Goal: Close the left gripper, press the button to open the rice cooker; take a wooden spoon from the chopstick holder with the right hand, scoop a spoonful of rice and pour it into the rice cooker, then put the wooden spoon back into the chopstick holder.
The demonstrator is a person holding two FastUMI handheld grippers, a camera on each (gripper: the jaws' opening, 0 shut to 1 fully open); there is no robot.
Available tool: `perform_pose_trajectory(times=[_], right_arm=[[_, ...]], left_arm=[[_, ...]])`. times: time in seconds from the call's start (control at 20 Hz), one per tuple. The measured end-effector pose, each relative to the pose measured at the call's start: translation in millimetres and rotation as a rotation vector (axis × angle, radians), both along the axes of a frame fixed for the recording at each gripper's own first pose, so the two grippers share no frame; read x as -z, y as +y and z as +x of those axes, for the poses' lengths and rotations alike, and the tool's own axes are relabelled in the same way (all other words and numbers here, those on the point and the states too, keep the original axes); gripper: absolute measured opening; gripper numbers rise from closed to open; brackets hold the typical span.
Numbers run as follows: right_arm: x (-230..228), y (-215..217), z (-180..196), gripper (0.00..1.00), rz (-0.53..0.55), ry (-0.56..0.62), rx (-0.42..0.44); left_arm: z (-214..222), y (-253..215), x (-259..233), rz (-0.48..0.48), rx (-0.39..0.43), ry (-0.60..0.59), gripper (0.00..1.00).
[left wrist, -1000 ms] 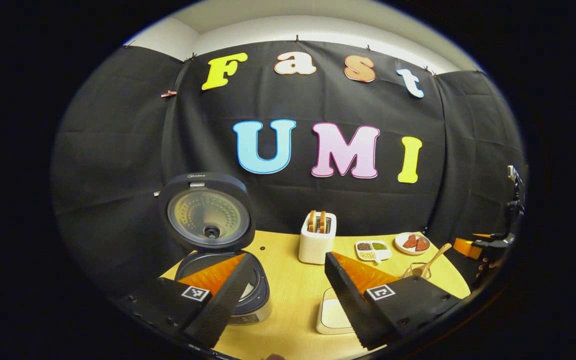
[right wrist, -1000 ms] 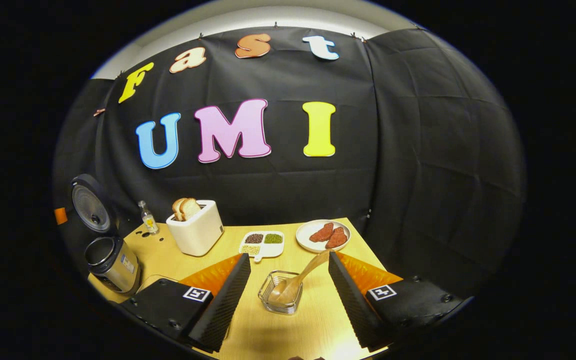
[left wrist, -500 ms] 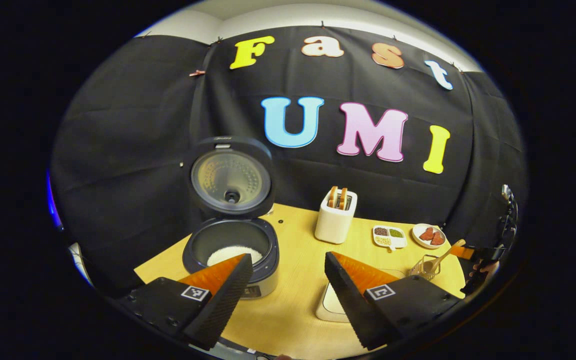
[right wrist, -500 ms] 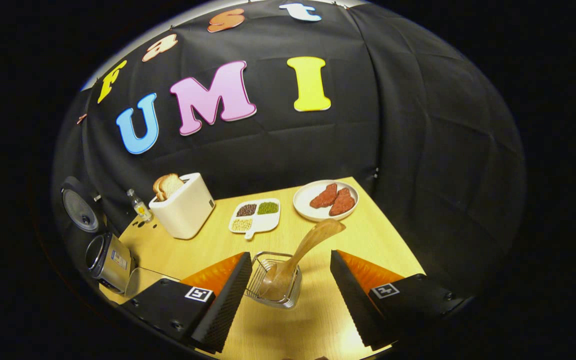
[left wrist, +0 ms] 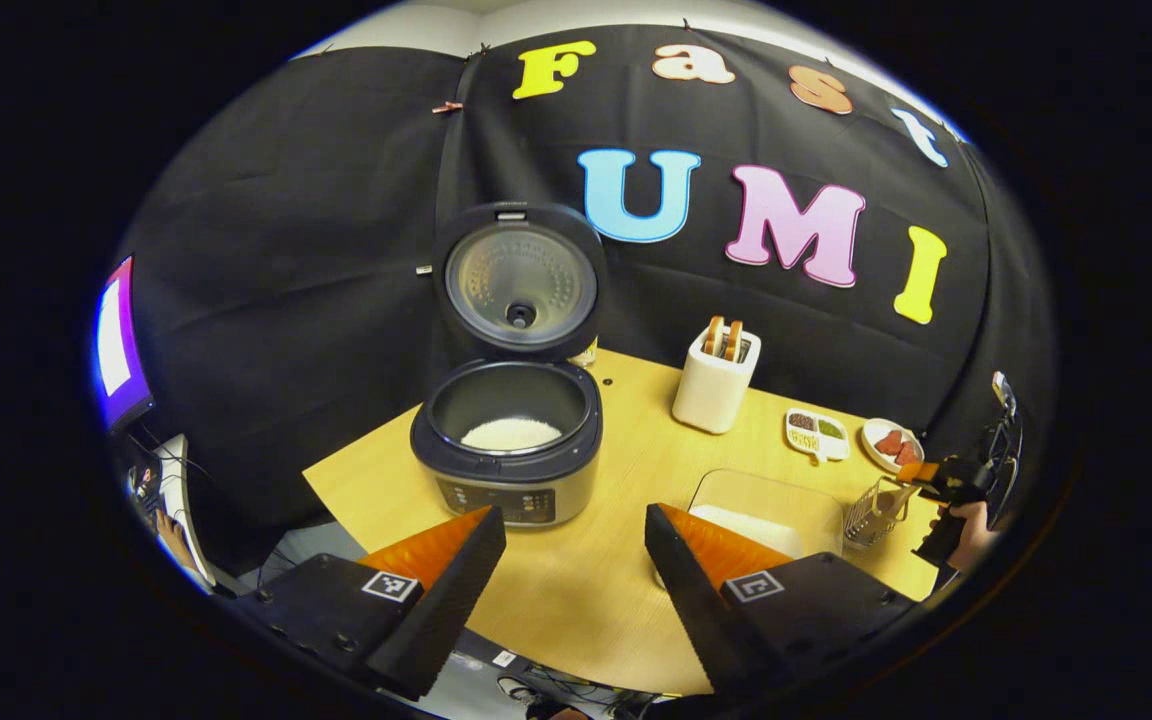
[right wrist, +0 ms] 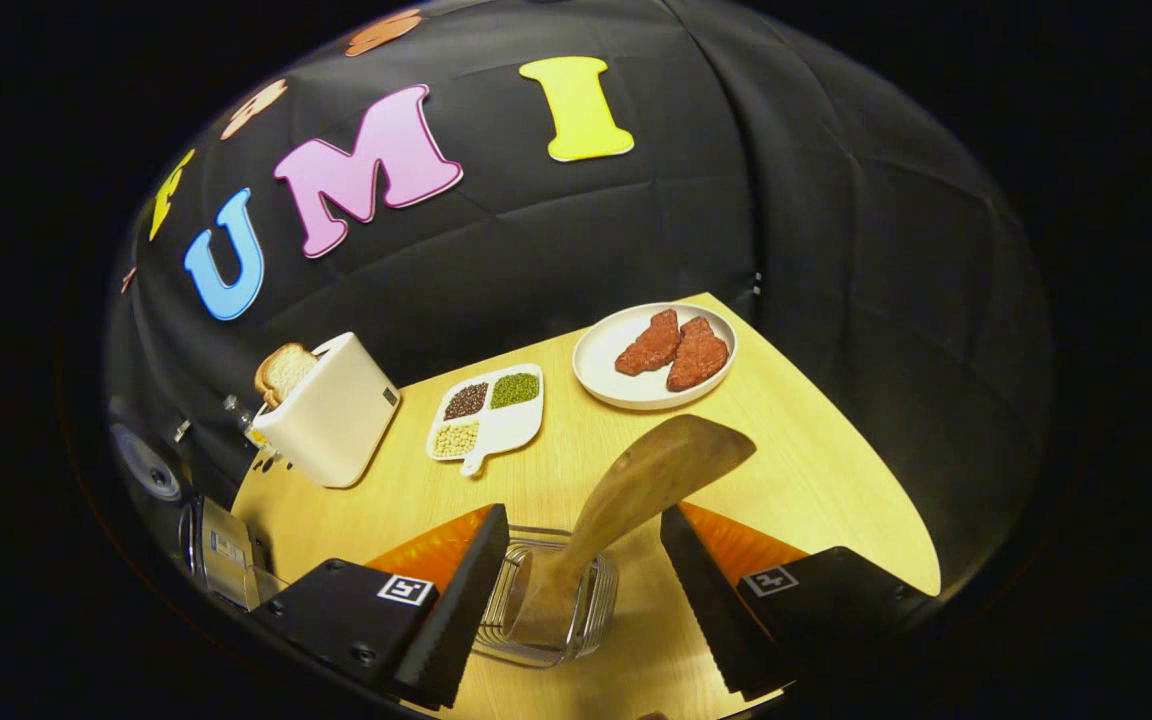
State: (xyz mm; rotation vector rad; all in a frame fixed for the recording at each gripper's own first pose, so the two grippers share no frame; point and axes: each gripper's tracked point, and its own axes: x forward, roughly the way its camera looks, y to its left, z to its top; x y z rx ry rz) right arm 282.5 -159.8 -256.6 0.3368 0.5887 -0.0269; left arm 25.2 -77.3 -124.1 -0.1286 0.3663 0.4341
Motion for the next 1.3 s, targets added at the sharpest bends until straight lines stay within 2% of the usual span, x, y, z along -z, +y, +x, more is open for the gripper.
perform_pose_trajectory(times=[0.1,0.2,0.25,0.35,0.4,0.45,0.5,0.55,0.6,0.75,0.9,1.0,1.1,1.3], right_arm=[[0,5,6,0.83,0.009,-0.010,-0.001],[-2,9,9,0.58,0.000,-0.014,0.000],[-4,7,11,0.57,-0.013,-0.023,0.006],[-10,5,11,0.34,-0.024,-0.025,0.030],[-11,5,11,0.42,-0.011,-0.026,0.041],[-15,4,11,0.27,-0.004,-0.028,0.051],[-16,3,9,0.28,-0.009,-0.032,0.064],[-15,2,11,0.19,-0.001,-0.026,0.067],[-22,8,3,0.20,0.006,-0.020,0.062],[-38,17,-4,0.14,-0.019,-0.037,0.056],[-77,25,-18,0.14,-0.055,-0.117,0.032],[-101,30,-27,0.14,-0.076,-0.157,0.029],[-125,40,-39,0.14,-0.067,-0.185,0.027],[-164,71,-63,0.14,-0.040,-0.239,0.014]], left_arm=[[0,-4,10,0.007,0.009,0.024,0.96],[4,-8,19,-0.001,0.022,0.045,0.96],[5,-9,24,-0.010,0.024,0.057,0.96],[9,-12,30,-0.033,0.036,0.068,0.96],[10,-14,32,-0.043,0.042,0.069,0.96],[11,-14,33,-0.051,0.051,0.070,0.96],[12,-14,35,-0.055,0.060,0.071,0.96],[12,-12,36,-0.055,0.071,0.073,0.96],[13,-11,38,-0.054,0.084,0.076,0.96],[11,-1,38,-0.049,0.124,0.079,0.96],[11,17,33,-0.040,0.156,0.059,0.96],[13,31,30,0.003,0.185,0.052,0.96],[16,47,27,0.051,0.218,0.038,0.96],[18,66,23,0.042,0.283,-0.010,0.96]])
